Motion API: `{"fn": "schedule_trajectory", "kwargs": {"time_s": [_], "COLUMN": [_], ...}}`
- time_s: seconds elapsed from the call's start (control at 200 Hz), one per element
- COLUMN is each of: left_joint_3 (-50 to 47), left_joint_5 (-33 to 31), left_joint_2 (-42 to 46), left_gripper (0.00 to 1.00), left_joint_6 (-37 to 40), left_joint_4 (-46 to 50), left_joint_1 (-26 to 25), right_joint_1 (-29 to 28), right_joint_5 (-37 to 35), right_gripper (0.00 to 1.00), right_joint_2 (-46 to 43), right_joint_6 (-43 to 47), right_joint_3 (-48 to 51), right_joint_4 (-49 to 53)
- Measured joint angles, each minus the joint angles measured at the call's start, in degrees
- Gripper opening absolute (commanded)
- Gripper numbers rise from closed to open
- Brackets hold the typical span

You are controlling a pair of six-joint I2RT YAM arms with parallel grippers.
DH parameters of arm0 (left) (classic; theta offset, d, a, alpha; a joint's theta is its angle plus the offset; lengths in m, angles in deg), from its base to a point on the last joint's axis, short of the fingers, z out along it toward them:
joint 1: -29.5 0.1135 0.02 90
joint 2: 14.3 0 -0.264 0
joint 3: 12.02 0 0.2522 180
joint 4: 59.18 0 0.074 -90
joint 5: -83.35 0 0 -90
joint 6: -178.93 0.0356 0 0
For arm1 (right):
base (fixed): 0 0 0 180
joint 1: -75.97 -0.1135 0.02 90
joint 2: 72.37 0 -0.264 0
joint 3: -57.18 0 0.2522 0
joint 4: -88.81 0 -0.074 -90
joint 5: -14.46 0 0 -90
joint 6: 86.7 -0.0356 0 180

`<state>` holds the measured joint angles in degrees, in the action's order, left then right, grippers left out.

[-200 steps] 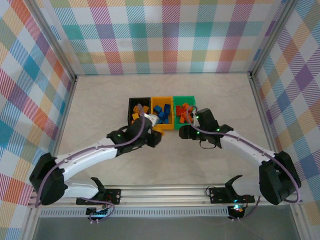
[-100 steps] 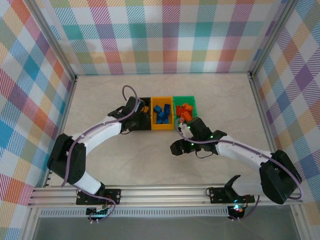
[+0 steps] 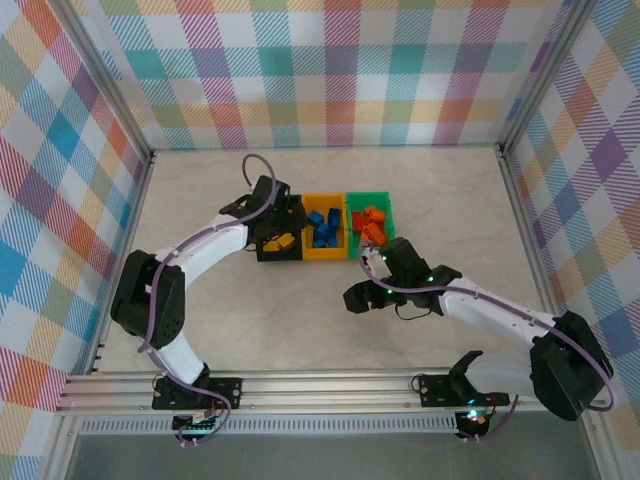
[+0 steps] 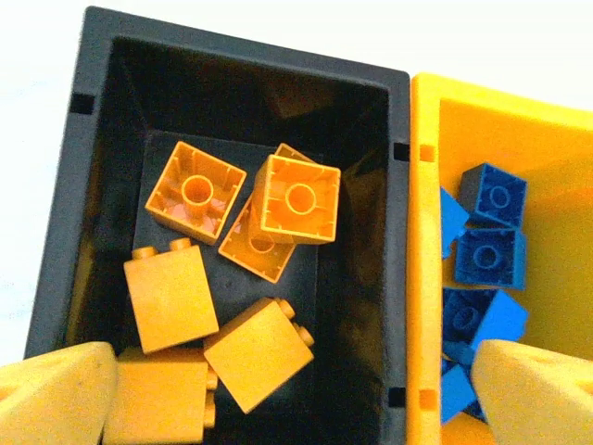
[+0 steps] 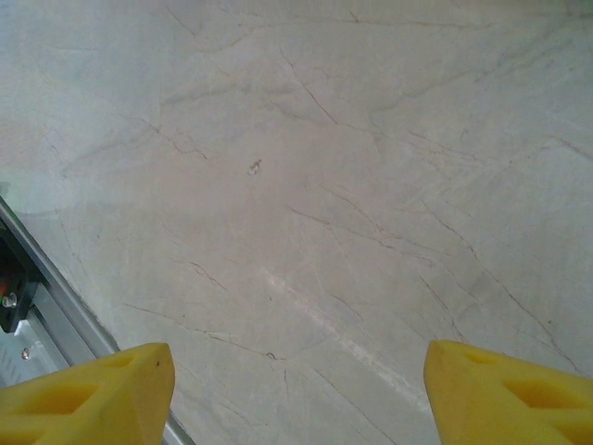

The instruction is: Sort the legos into containers by color

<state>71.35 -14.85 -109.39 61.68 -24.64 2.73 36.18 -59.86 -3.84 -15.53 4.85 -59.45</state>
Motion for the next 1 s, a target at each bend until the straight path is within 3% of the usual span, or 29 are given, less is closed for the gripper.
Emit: {"fn": "schedule_trajectory", "kwargs": {"time_s": [0.045, 0.06, 0.075, 0.315, 0.46, 0.585, 0.72, 0.875, 1.0], "left_joint_3": [-0.94, -1.36, -1.79, -13.62, -22.56, -26.4, -28.76, -29.35, -33.99], "left_joint_5": [0.2, 0.42, 0.42, -2.99, -9.6, -12.57, -15.37, -16.39, -15.04], "left_joint_2": [2.49, 3.52, 4.63, 28.59, 35.17, 34.25, 31.5, 22.29, 17.4], "left_gripper": [1.0, 1.0, 1.0, 1.0, 1.0, 1.0, 1.0, 1.0, 1.0], "left_joint_6": [0.0, 0.02, 0.0, 0.74, 1.95, 4.5, 10.91, 16.72, 19.39], "left_joint_4": [0.02, -0.04, 0.0, -4.7, -10.62, -12.96, -18.82, -25.05, -31.71], "left_joint_1": [-0.15, -0.22, -0.31, -2.1, -1.6, 1.9, 9.66, 19.1, 21.55], "right_joint_1": [0.0, 0.0, 0.0, 0.0, 0.13, 2.45, 7.41, 11.61, 12.87], "right_joint_5": [-0.5, -0.72, -0.92, -10.03, -20.57, -26.21, -30.12, -32.63, -32.72], "right_gripper": [0.81, 0.96, 1.0, 1.0, 1.0, 1.0, 1.0, 1.0, 1.0], "right_joint_2": [-0.83, -1.09, -1.38, -6.56, -8.11, -9.31, -9.84, -10.14, -10.21], "right_joint_6": [-0.26, -0.42, -0.39, -3.41, -5.2, -6.4, -7.61, -8.24, -8.22], "right_joint_3": [0.0, 0.02, 0.02, 0.79, 0.87, 1.09, 1.09, 1.57, 2.91], "right_joint_4": [-0.17, -0.31, -0.39, -2.6, -3.32, -4.87, -6.01, -6.78, -7.87]}}
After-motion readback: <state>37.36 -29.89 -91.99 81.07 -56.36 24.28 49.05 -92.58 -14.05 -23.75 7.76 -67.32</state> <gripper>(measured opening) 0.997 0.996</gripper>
